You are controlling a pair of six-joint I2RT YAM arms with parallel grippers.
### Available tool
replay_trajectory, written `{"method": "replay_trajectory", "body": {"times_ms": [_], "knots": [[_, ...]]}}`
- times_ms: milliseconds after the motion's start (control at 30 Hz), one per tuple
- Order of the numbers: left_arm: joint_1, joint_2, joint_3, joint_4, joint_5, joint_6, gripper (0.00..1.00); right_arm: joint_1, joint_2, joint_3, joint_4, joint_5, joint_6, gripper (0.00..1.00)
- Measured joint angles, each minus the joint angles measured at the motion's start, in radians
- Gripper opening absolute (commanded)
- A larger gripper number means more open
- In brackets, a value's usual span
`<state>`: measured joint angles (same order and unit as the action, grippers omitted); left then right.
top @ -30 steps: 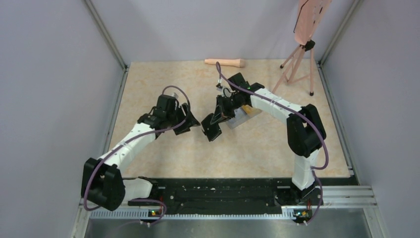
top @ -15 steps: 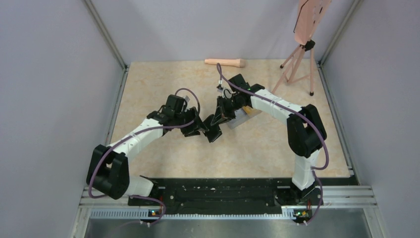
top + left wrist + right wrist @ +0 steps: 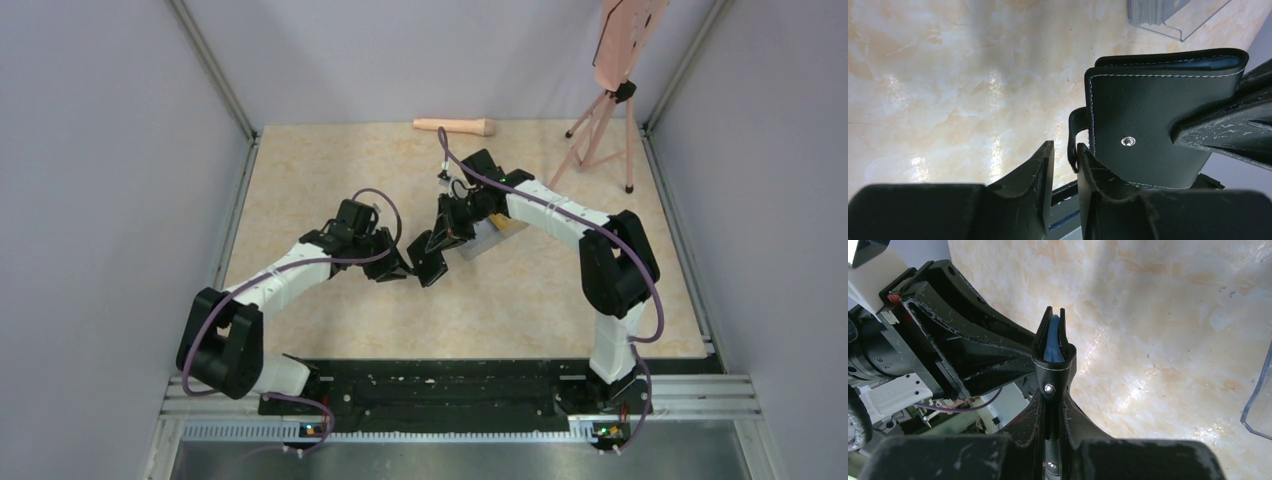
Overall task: Put the credit cards into the card holder
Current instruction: Open the card holder at the center of the board.
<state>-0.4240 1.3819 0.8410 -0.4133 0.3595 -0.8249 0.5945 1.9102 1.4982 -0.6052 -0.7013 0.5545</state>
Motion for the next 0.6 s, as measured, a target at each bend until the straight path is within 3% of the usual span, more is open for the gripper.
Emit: {"method": "replay_trajectory", "body": {"times_ms": [233,267,400,600], "knots": [[0.000,0.017,0.000,0.028,0.006,-0.008,0.31,0.000,0.000,0.000,0.000,0.000,0.000,0.00],[0.000,0.019,0.000,0.031,0.007,-0.010,0.29,0.000,0.000,0.000,0.002,0.000,0.000,0.00],[0.000,0.024,0.000,0.045,0.010,-0.018,0.00,0.000,0.000,0.000,0.010,0.000,0.001,0.00],[0.000,0.023,0.001,0.044,-0.002,-0.010,0.00,0.000,0.000,0.000,0.014,-0.001,0.000,0.00]]}}
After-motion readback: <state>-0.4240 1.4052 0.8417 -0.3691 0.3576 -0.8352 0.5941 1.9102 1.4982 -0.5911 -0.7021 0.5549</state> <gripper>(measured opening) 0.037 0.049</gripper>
